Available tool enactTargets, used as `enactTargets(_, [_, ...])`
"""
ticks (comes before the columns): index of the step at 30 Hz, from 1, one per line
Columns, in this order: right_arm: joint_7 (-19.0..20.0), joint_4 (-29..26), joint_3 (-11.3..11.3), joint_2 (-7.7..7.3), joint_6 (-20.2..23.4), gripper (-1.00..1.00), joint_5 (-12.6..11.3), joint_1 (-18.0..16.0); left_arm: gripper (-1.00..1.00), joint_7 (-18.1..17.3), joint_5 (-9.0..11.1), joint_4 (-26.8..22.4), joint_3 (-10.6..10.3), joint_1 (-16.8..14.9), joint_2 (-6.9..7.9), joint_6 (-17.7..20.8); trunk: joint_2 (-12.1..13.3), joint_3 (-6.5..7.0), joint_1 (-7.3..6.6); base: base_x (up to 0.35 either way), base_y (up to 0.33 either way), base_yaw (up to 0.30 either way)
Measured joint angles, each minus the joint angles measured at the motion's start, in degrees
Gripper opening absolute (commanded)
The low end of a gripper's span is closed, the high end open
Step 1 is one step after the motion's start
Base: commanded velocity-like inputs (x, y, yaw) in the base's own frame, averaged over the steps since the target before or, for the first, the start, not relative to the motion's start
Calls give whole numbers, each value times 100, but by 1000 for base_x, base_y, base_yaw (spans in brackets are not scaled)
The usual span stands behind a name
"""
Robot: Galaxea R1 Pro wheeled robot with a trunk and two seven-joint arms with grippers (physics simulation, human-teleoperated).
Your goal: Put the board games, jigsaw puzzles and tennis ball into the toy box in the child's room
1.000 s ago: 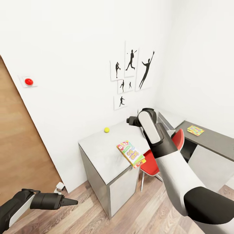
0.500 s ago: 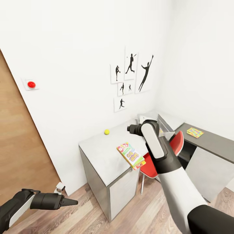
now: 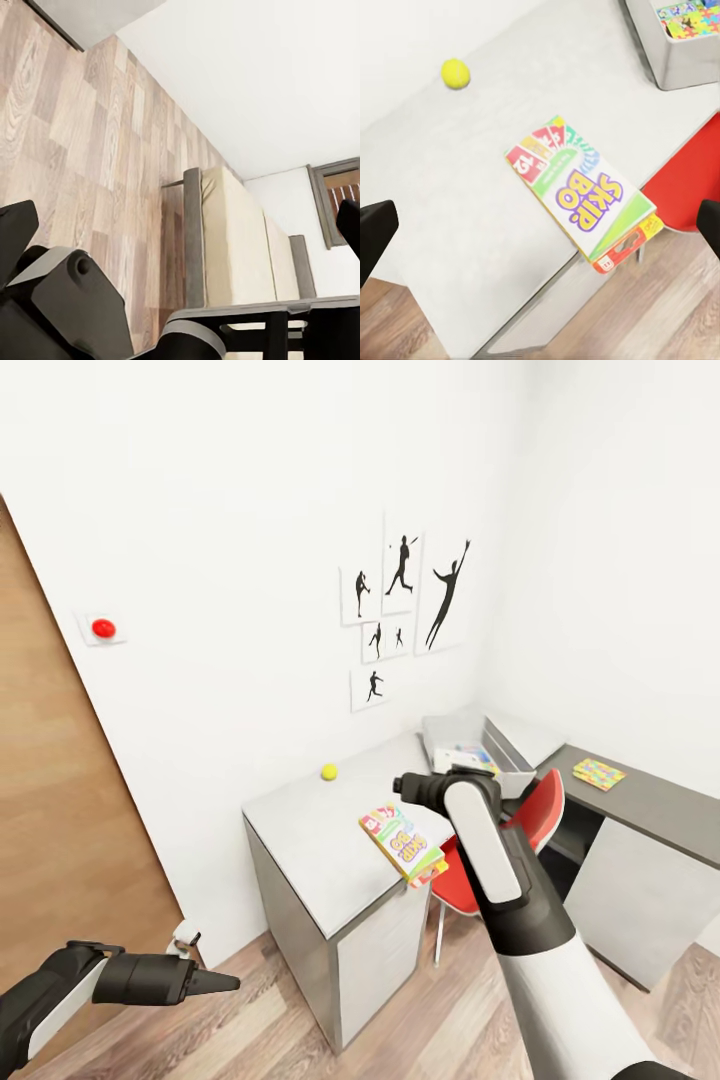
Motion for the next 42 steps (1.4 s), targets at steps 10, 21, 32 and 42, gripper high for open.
enactTargets(10, [0, -35, 6, -6, 4, 100, -11, 208, 100, 9, 0, 0, 1, 0, 0, 0, 1, 10, 2, -43, 0, 0])
enactTargets(21, [21, 39, 7, -6, -6, 100, -7, 402, 100, 13, 0, 0, 0, 0, 0, 0, 0, 10, 0, -49, 0, 0])
enactTargets(32, [18, 139, 6, -52, 34, 100, -3, 474, 100, 13, 0, 0, 0, 0, 0, 0, 1, 10, 0, -1, 0, 0])
enactTargets(42, [549, 208, 6, -536, 35, 100, -9, 889, 100, 20, 0, 1, 0, 0, -12, 1, 1, 10, 2, -132, -122, 0])
